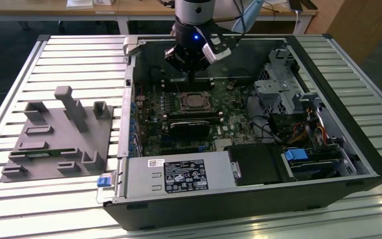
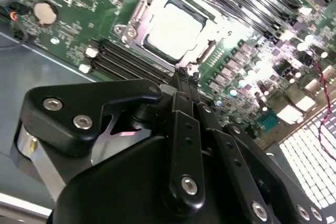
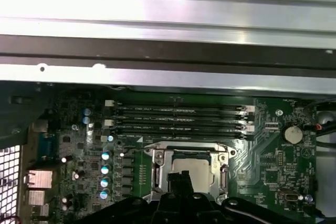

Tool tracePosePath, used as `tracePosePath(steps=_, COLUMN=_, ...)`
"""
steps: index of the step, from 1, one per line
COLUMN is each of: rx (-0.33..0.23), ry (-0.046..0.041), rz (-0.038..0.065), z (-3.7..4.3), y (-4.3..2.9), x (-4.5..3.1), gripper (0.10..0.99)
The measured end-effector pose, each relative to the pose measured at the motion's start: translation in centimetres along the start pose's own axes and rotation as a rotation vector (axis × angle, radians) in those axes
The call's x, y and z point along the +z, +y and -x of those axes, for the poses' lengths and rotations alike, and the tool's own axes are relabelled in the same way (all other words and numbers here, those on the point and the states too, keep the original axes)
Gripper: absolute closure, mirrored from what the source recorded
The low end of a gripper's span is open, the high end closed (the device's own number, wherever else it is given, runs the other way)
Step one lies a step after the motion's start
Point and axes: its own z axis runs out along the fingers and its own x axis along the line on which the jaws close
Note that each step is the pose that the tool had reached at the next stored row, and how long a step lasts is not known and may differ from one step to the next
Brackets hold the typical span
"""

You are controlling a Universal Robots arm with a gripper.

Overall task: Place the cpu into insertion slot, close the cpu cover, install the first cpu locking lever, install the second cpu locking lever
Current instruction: 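Install the first cpu locking lever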

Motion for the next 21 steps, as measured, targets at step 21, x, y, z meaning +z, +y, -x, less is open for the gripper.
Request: tracePosePath(steps=21, rx=0.036, ry=-0.0055, rz=-0.001, z=-4.06, y=0.08, x=0.29, gripper=0.965)
